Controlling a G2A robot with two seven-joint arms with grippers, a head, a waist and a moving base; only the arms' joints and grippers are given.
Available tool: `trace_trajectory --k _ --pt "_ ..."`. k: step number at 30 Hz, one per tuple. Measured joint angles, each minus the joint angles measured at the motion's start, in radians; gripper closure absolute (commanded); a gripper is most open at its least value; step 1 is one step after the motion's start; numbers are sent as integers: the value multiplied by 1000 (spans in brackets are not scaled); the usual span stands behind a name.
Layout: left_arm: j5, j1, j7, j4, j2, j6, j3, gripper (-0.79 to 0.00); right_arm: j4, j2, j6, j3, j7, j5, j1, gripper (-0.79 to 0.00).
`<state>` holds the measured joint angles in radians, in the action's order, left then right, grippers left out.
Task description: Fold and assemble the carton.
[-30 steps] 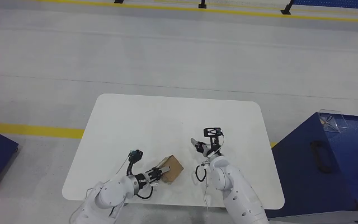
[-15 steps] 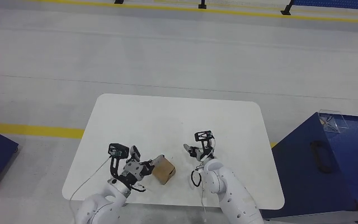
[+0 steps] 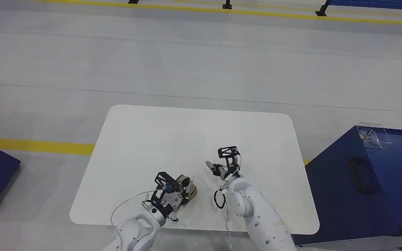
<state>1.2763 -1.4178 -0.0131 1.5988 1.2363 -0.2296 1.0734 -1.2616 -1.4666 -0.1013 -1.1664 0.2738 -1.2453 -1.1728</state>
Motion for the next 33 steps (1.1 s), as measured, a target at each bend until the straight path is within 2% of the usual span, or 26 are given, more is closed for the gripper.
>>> trace_trajectory --k 7,13,18,24,30,33 --pt "-55 53 64 -92 17 35 -33 0 0 0 0 0 0 0 0 -785" --pt "-80 43 -16 -76 18 24 -17 0 0 0 0 0 0 0 0 -785" --pt "-62 51 44 -103 20 25 -26 0 0 0 0 0 0 0 0 -785" --pt "-92 42 -37 -85 23 25 -18 0 0 0 0 0 0 0 0 -785" --pt "-63 55 40 -115 24 23 -29 0 0 0 0 0 0 0 0 -785" --pt "-86 57 -1 -104 28 39 -23 0 0 0 0 0 0 0 0 -785"
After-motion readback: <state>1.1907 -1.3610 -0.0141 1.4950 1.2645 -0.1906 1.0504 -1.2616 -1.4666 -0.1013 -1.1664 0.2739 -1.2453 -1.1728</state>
